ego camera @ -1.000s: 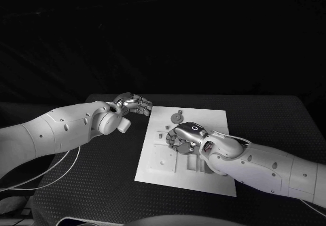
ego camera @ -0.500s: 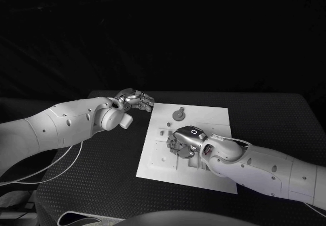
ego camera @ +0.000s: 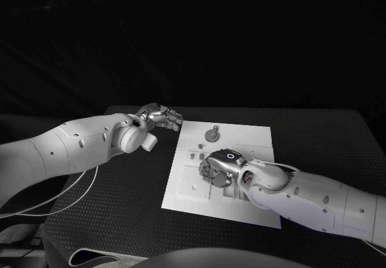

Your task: Assemble the parts on the task board

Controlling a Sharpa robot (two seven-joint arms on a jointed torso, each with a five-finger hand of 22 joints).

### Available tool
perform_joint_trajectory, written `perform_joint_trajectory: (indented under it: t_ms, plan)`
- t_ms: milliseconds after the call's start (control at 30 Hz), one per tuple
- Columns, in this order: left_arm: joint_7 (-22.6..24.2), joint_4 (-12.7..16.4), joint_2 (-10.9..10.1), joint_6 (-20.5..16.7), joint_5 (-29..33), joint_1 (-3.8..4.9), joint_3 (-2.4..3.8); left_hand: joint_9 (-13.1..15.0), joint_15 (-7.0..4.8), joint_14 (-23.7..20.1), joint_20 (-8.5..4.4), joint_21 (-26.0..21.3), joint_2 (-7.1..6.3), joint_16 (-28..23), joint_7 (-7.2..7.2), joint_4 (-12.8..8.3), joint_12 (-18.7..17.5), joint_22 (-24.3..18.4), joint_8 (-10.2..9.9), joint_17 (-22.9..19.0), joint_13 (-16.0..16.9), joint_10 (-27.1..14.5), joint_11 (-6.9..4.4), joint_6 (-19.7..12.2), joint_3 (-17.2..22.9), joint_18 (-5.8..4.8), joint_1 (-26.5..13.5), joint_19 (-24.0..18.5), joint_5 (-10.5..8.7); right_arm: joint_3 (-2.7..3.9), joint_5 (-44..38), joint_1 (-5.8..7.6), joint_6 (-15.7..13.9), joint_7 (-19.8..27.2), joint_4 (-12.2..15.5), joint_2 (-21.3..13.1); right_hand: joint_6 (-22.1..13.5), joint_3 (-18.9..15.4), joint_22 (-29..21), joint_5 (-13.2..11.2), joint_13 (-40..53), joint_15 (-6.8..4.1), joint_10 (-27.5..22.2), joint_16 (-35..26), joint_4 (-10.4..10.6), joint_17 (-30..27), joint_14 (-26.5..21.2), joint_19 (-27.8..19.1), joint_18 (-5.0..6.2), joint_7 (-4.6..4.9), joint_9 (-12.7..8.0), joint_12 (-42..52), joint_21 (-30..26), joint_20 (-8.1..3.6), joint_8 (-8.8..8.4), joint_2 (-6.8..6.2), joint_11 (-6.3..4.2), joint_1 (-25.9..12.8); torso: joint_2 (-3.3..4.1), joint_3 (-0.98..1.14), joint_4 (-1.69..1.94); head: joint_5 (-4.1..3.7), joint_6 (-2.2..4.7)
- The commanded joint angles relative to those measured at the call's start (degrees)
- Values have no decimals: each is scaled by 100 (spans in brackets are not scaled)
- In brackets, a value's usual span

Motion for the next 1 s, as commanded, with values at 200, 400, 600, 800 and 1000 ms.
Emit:
perform_joint_trajectory:
  t_ms: [200,400,600,800,1000]
  plan:
    - [57,11,-5,31,38,10,5,9,33,27,22,9,-21,-27,-28,20,17,-8,21,12,-11,29,-10,7,-10,13,-49,-10,32,-1,-124,-4,53,-42,-24,-6,25,7,93,33,9,-40,53,-32,7,9,21,-2,136,17,12,-1,-15,-37,21,19,5,15,1,1,3,-42,8]
    - [57,8,-8,26,38,10,5,9,34,27,22,9,-20,-30,-27,21,16,-9,21,16,-12,28,-9,6,-9,13,-51,-11,32,-1,-142,-4,21,-60,-43,0,25,7,94,34,11,-40,54,-32,7,11,22,-1,136,16,13,-2,-15,-37,22,20,4,17,1,2,-2,-43,15]
    - [55,8,-7,35,38,10,5,9,34,27,22,9,-20,-35,-27,23,14,-11,20,21,-13,27,-8,5,-9,13,-54,-12,32,-1,-142,-4,40,-62,-62,11,25,7,94,34,14,-40,55,-34,7,13,23,-1,136,16,14,-4,-16,-38,22,20,4,19,0,2,0,-45,16]
    - [49,6,-7,41,38,10,5,8,34,27,22,9,-20,-39,-26,23,13,-13,20,26,-14,26,-8,4,-8,12,-56,-13,32,-1,-157,-4,31,-77,-88,12,24,6,94,34,16,-41,55,-35,7,16,24,0,136,16,15,-7,-16,-38,23,20,4,19,1,0,3,-35,9]
    - [42,6,-9,44,38,10,5,8,35,26,22,9,-20,-44,-26,24,12,-15,20,31,-15,26,-7,3,-7,12,-57,-14,32,-1,-146,-4,121,-54,-84,32,24,5,95,34,18,-41,56,-36,8,18,24,0,136,17,16,-9,-16,-38,23,19,4,18,1,0,3,-35,10]
